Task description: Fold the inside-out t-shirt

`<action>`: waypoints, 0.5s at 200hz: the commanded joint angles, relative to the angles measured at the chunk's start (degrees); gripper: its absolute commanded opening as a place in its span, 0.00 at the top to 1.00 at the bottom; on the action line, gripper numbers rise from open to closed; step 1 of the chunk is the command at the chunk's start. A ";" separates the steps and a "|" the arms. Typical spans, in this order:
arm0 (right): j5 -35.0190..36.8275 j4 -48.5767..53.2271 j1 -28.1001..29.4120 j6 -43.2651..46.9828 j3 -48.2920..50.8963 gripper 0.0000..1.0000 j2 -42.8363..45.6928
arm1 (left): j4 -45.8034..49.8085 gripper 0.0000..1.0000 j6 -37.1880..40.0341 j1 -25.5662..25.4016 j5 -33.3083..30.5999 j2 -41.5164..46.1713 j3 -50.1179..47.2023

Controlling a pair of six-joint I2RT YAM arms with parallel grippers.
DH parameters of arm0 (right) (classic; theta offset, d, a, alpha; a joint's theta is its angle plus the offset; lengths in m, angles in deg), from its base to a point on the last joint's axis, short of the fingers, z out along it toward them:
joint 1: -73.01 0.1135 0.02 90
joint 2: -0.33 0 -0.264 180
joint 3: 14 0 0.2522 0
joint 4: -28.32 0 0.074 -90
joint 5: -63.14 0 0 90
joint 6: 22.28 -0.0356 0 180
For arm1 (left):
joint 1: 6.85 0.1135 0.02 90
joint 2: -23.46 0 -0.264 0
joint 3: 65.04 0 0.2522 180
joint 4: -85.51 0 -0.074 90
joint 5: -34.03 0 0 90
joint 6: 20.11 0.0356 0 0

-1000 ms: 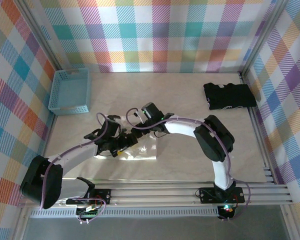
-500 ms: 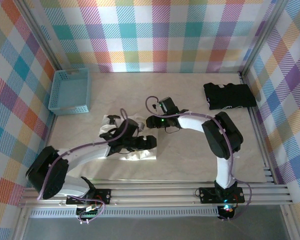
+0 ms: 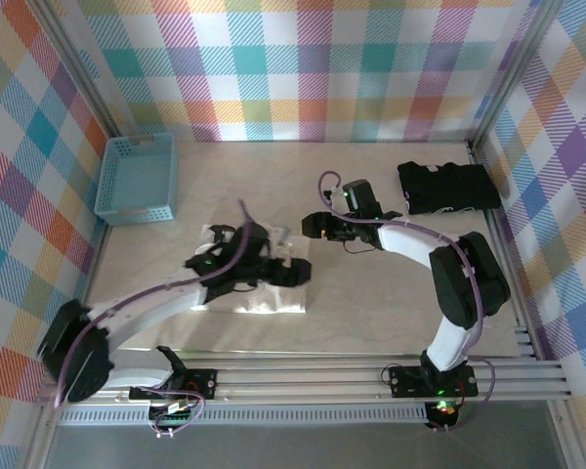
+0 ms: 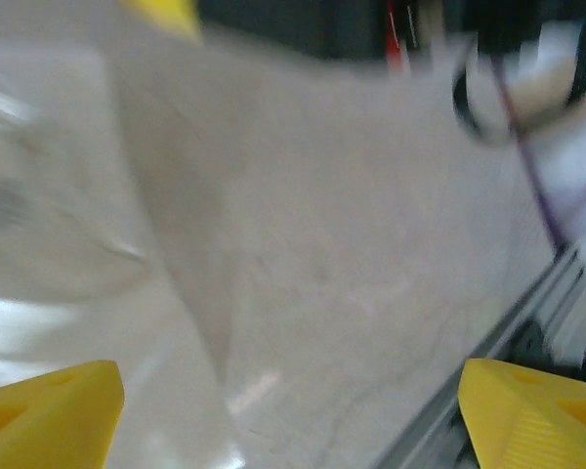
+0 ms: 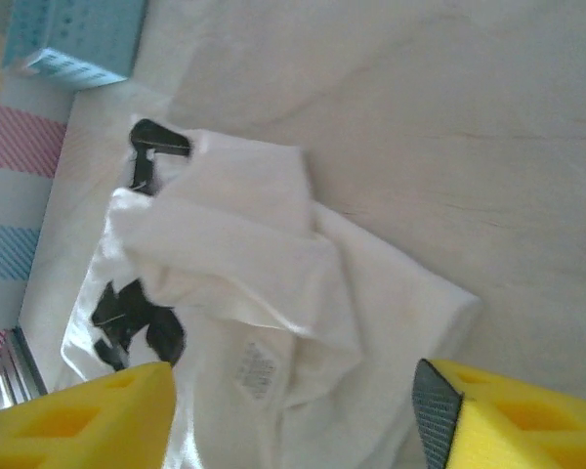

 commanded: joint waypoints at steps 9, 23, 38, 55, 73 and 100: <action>8.10 2.43 7.84 15.10 -3.81 0.24 -1.81 | 9.52 0.12 -7.19 14.94 -0.52 6.07 -4.12; 13.88 4.31 10.74 20.56 -6.73 0.21 -3.88 | 12.05 0.12 -8.13 20.54 0.12 7.28 -4.79; 20.62 5.84 13.77 25.88 -10.00 0.18 -6.65 | 13.86 0.12 -7.05 24.05 0.88 7.49 -4.93; 26.63 7.14 16.22 31.08 -13.72 0.17 -9.97 | 14.41 0.12 -5.71 25.68 1.43 7.40 -4.90; 29.98 8.97 16.94 33.61 -17.87 0.16 -14.18 | 14.97 0.11 -5.13 26.25 0.57 7.42 -5.35; 32.06 9.00 17.13 32.67 -21.11 0.22 -17.69 | 16.41 0.11 -5.76 27.76 -1.33 7.62 -7.11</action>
